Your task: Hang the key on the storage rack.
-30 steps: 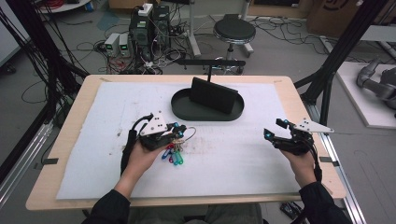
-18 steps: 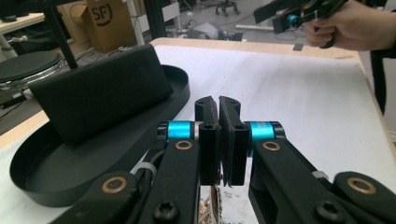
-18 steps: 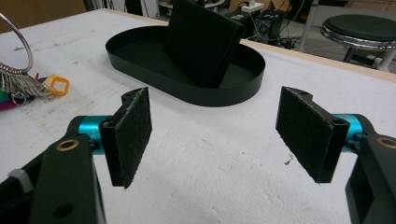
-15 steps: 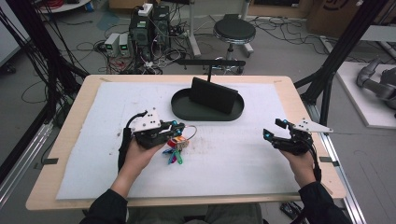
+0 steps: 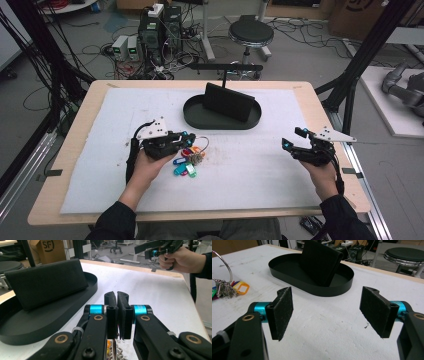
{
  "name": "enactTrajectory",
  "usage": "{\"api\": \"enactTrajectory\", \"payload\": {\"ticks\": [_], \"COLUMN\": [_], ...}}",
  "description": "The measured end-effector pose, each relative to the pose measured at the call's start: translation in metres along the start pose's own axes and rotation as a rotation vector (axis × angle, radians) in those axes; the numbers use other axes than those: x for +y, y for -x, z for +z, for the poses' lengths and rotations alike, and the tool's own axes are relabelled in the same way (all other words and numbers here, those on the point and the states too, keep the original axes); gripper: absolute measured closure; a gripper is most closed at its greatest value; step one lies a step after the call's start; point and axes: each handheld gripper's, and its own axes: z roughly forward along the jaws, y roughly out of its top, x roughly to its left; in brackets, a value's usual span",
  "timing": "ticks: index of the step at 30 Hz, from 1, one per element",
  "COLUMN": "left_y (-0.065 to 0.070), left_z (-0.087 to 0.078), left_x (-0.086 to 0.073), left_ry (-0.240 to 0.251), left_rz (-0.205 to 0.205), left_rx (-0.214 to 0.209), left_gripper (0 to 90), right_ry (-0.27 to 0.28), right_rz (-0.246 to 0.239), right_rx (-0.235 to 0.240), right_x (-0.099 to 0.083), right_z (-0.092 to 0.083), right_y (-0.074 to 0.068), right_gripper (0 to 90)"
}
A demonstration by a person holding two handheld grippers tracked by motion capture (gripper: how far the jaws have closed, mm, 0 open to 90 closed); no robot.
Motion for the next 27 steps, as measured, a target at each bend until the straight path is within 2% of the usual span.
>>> {"api": "enactTrajectory", "payload": {"ticks": [3, 6, 13, 19, 22, 27], "left_y": [-0.001, -0.003, -0.006, -0.008, -0.008, -0.006], "left_z": [-0.001, -0.001, -0.001, -0.003, -0.002, 0.000], "left_x": [-0.003, -0.007, -0.010, -0.012, -0.014, -0.014], "left_ry": [-0.021, -0.064, -0.082, -0.087, -0.123, -0.132], "left_rz": [0.007, 0.024, 0.026, 0.027, 0.038, 0.047], "left_rx": [0.008, 0.033, 0.080, 0.092, 0.097, 0.101], "left_gripper": [86.3, 86.3, 86.1, 85.8, 84.8, 85.3], "right_ry": [0.000, -0.001, -0.003, -0.007, -0.009, -0.008], "right_rz": [-0.002, 0.000, 0.002, -0.001, 0.000, -0.001], "right_rx": [0.000, 0.001, 0.001, 0.005, 0.007, 0.009], "right_x": [0.000, 0.000, 0.000, 0.000, 0.000, 0.000], "right_z": [0.000, 0.000, 0.000, 0.001, 0.001, 0.002], "right_y": [0.000, 0.000, -0.001, 0.000, -0.001, -0.001], "right_gripper": [27.2, 27.2, 27.2, 27.2, 27.2, 27.2]}}
